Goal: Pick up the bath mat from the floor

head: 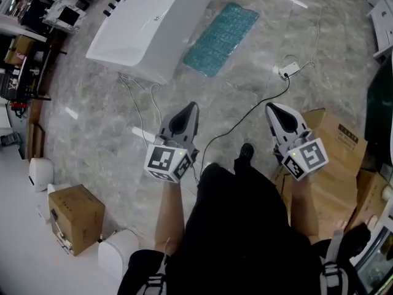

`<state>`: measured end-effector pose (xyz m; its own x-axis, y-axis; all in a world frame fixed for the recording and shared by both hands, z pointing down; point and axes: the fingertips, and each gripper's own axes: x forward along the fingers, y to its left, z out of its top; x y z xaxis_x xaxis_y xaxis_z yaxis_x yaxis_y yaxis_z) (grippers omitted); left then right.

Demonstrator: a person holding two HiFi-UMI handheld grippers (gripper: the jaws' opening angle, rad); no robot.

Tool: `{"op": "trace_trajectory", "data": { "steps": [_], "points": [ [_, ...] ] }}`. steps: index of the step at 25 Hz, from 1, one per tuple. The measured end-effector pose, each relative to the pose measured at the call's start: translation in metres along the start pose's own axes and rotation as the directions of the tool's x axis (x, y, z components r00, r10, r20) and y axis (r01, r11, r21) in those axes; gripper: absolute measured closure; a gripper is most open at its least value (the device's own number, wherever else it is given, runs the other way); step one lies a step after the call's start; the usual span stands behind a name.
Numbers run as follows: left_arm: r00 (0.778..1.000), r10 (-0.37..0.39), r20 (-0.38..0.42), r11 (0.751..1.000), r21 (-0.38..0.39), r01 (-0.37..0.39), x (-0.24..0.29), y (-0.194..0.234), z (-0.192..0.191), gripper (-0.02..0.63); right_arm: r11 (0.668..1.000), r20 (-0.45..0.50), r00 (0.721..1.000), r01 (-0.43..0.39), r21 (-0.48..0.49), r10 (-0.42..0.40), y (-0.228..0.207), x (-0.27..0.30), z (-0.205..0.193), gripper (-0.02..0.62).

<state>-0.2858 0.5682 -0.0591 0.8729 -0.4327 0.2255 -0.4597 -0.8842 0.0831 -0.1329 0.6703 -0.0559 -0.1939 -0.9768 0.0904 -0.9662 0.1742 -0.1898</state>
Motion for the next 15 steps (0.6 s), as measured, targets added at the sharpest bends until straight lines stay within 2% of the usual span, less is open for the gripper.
{"op": "trace_trajectory", "data": {
  "steps": [4,9,15],
  "points": [
    [1.0,0.016,-0.021,0.999,-0.029,-0.017,0.008,0.005,-0.001,0.595,0.999,-0.014,1.0,0.005,0.035,-0.004,-0.021,0.01,-0.005,0.583],
    [0.997,0.05,-0.061,0.998,-0.043,-0.052,0.016,0.031,-0.02,0.595,0.998,-0.049,0.999,-0.014,0.054,0.017,-0.025,0.034,-0.019,0.583],
    [0.996,0.065,-0.058,0.996,-0.062,-0.069,0.068,0.081,-0.022,0.595,0.999,-0.076,0.997,0.019,0.049,-0.015,-0.062,0.081,-0.017,0.583]
  ]
}}
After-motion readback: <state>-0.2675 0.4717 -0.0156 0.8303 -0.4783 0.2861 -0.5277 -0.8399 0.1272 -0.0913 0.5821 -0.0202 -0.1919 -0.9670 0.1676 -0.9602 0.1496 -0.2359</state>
